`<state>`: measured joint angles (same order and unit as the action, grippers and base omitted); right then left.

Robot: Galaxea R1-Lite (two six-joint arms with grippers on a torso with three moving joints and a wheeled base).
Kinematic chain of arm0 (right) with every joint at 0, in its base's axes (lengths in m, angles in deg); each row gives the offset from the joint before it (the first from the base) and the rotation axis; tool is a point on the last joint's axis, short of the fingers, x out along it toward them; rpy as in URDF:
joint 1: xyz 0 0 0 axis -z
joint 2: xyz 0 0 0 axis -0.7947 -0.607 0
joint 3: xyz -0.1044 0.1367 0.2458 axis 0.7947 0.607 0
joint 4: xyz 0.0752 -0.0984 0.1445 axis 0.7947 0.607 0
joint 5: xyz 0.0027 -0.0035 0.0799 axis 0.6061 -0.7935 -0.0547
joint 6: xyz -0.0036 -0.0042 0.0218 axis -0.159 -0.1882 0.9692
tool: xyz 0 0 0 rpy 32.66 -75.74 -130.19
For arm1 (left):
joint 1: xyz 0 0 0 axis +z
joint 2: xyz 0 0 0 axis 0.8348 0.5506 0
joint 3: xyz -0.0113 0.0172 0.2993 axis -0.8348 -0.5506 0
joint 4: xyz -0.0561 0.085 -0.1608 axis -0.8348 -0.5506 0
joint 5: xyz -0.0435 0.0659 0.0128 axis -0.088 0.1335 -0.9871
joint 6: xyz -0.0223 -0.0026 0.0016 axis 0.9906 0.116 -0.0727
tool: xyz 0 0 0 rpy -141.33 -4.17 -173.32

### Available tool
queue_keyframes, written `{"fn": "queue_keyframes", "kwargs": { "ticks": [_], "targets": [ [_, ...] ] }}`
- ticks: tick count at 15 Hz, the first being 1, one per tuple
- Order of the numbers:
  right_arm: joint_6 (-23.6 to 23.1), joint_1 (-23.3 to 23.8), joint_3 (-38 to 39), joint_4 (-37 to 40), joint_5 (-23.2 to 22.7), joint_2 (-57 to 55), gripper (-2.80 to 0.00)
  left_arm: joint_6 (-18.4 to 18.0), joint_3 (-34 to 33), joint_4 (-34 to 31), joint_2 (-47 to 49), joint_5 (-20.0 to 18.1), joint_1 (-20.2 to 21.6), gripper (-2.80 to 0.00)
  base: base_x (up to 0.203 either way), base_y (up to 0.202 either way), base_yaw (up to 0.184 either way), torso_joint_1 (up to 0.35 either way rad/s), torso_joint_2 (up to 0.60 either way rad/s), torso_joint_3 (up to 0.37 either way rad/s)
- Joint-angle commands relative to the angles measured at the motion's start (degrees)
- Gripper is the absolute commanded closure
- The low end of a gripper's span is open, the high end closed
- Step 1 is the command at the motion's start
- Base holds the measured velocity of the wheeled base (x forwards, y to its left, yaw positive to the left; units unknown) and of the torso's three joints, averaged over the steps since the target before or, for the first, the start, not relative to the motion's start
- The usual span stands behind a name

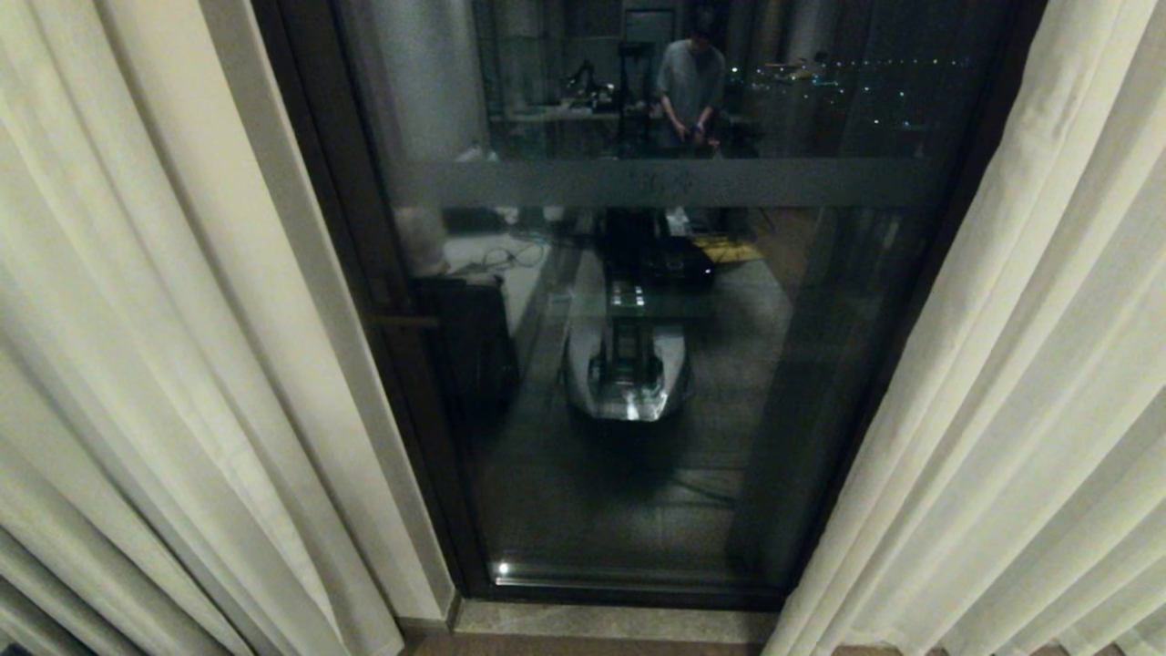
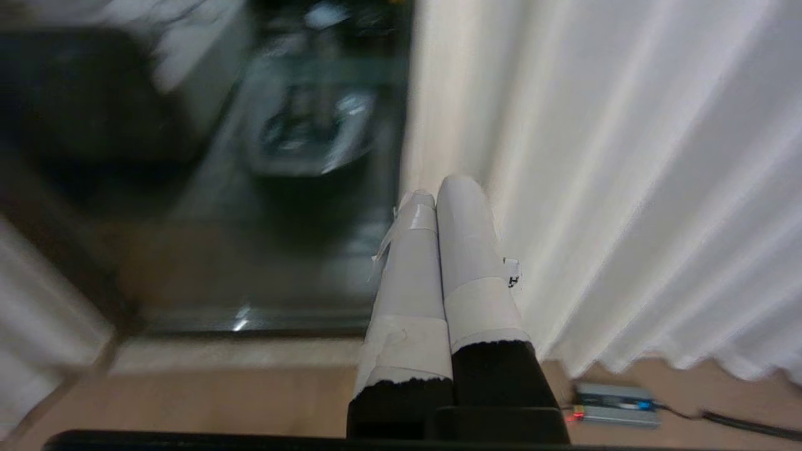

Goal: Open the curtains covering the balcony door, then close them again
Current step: Close the inner curtains on both sides

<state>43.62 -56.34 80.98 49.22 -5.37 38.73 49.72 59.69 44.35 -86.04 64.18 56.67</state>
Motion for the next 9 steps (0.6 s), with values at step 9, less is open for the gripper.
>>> {"fn": "queue_keyframes", "kwargs": {
  "ticks": [9],
  "targets": [
    [-0.4, 2.5, 0.1, 8.6, -8.5, 7.6, 0.00, 0.1, 0.0, 0.0, 0.0, 0.0, 0.0, 0.00, 0.000, 0.000, 0.000, 0.000, 0.00, 0.000]
  ]
}}
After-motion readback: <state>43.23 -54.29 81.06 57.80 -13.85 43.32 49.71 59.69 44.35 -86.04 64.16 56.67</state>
